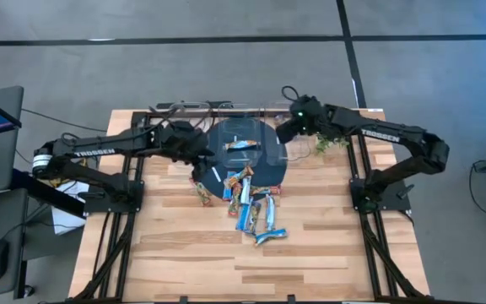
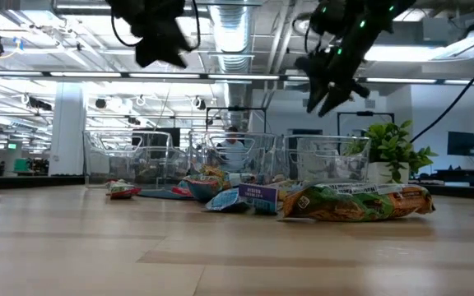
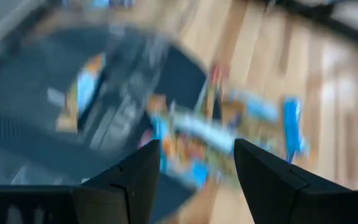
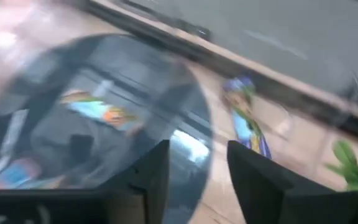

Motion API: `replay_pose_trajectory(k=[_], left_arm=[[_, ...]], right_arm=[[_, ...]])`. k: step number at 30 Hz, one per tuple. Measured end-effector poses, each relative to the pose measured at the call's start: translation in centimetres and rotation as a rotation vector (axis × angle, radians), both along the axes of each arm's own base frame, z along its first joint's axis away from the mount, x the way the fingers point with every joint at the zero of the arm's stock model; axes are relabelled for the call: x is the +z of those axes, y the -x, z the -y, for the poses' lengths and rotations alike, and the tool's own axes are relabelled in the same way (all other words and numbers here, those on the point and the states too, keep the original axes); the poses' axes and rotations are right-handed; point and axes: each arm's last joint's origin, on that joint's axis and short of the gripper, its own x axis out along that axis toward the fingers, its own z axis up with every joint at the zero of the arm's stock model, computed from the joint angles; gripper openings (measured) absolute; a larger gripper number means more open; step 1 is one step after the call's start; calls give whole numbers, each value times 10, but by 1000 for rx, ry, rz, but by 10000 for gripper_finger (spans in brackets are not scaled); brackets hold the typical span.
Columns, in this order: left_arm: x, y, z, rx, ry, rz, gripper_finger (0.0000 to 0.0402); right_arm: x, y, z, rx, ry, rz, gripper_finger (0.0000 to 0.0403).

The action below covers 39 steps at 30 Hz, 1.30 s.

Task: Pick and place Granola Bars by type
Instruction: Put the red granola bar into the left transparent bin

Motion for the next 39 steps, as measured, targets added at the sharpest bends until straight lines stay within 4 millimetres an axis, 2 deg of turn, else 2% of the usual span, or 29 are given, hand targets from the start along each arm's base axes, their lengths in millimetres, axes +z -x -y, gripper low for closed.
replay_pose_trajectory(k=[6,13,16,26,31,39], left_arm=[[-15,14,17,-126,-20,-235,199],[-28,16,33,-414,-291,-325,199],[-40,12,37,-511,-346,-363,199],[-88,-15,37,-686,-379,-534,199],[-113,-26,42,-814,-398,-633,199],[-136,-33,42,-822,-427,-745,199]], right_arm=[[39,12,-32,220,166,103,201],[68,30,-73,407,270,196,208],[76,36,-88,463,281,237,204],[84,42,-128,618,244,319,187],[83,42,-136,608,224,331,178],[83,43,-145,622,183,352,164]])
